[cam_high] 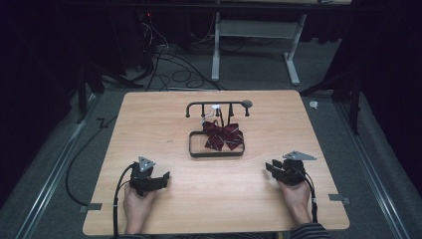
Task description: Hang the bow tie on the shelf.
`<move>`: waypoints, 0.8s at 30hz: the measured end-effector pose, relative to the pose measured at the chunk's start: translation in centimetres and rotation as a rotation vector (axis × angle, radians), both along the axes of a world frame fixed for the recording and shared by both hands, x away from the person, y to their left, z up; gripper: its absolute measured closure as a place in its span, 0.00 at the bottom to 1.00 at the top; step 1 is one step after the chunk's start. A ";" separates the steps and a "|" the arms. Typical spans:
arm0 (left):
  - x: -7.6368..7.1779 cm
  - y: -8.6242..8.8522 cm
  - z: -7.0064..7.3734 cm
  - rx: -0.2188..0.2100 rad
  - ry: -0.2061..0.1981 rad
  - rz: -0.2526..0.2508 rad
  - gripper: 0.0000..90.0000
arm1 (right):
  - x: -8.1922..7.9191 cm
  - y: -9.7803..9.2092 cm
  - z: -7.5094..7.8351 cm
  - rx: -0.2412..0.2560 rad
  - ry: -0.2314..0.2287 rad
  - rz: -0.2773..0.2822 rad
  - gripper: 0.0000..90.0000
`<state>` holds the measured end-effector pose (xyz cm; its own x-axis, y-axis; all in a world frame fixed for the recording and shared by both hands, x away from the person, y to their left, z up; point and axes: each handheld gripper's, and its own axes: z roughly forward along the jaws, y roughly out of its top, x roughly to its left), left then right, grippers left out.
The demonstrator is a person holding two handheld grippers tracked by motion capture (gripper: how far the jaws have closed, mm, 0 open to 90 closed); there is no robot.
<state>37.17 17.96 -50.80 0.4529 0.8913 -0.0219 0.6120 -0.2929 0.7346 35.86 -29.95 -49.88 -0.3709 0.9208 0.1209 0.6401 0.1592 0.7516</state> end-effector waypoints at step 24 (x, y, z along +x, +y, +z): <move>0.0 0.0 0.0 0.000 0.000 0.000 0.23 | 0.1 1.2 -0.3 -0.145 -0.017 -0.019 0.51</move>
<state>37.15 17.97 -50.81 0.4528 0.8914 -0.0219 0.6117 -0.2926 0.7350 35.92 -28.74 -50.18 -0.3539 0.9351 -0.0200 0.6315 0.2546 0.7324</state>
